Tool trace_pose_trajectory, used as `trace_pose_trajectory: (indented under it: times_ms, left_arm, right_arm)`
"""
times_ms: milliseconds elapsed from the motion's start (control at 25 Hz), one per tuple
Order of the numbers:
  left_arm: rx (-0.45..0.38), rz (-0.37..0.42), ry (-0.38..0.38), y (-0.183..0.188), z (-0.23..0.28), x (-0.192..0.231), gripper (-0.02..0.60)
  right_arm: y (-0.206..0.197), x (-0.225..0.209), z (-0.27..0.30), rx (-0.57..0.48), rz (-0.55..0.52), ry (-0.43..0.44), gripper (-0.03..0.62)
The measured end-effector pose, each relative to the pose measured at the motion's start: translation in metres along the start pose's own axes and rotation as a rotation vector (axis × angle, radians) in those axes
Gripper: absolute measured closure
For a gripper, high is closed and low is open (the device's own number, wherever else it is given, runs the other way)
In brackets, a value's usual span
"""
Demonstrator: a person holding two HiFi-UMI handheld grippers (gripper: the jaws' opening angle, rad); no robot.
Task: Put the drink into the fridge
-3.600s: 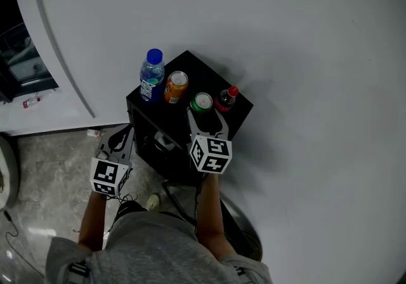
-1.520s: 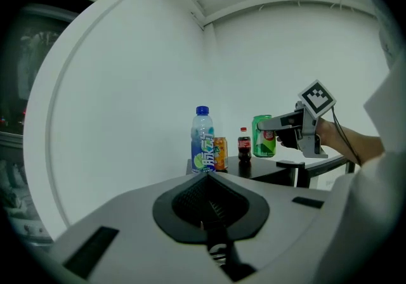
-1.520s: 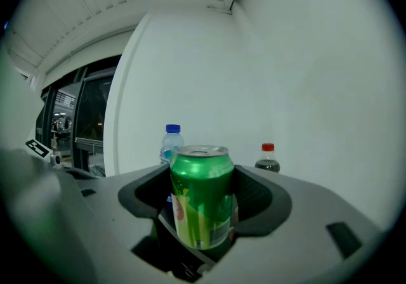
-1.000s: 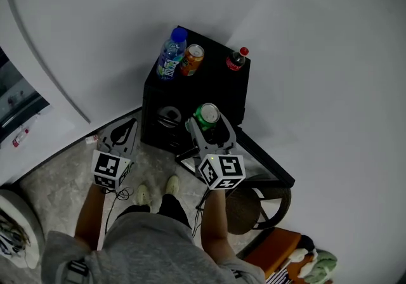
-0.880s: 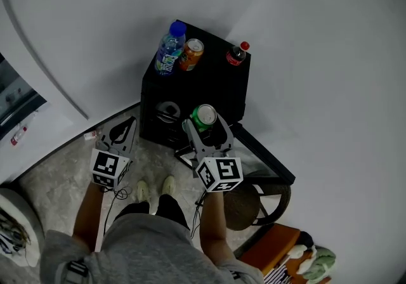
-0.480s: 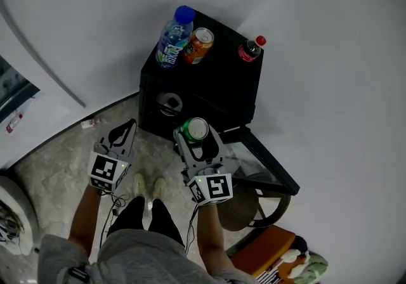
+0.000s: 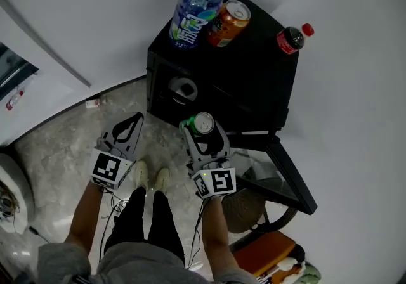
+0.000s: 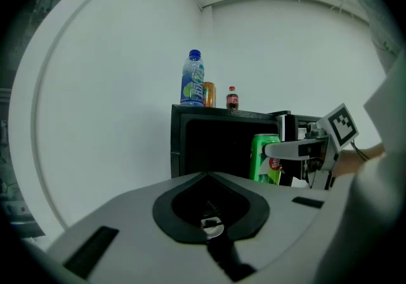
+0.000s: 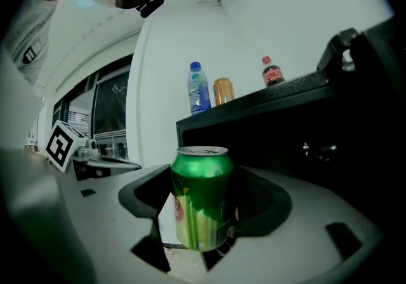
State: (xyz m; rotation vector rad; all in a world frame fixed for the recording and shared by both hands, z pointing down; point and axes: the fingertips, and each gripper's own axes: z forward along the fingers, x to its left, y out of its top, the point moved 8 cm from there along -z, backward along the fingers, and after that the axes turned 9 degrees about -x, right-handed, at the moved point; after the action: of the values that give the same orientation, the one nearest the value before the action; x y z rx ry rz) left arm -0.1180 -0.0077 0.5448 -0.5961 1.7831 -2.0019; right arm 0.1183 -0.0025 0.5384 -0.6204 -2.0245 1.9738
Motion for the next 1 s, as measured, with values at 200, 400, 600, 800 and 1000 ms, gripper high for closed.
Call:
trace_pose_trajectory:
  times_ms: [200, 400, 600, 800, 1000]
  left_arm:
    - [-0.003, 0.010, 0.031, -0.034, 0.009, 0.010, 0.577]
    - [-0.020, -0.011, 0.054, -0.069, 0.022, 0.023, 0.577]
    - [-0.043, 0.009, 0.078, -0.100, 0.034, 0.033, 0.577]
    - [-0.055, 0.013, 0.093, -0.121, 0.045, 0.044, 0.577]
    - [-0.064, 0.027, 0.114, -0.136, 0.056, 0.053, 0.577]
  right_arm:
    - [-0.043, -0.019, 0.017, 0.015, -0.025, 0.017, 0.275]
    - [-0.085, -0.034, 0.045, 0.005, -0.024, 0.050, 0.275]
    - [-0.123, -0.046, 0.073, 0.003, -0.039, 0.070, 0.275]
    - [-0.147, -0.060, 0.101, -0.006, -0.074, 0.076, 0.275]
    - [-0.168, -0.076, 0.129, -0.007, -0.109, 0.078, 0.275]
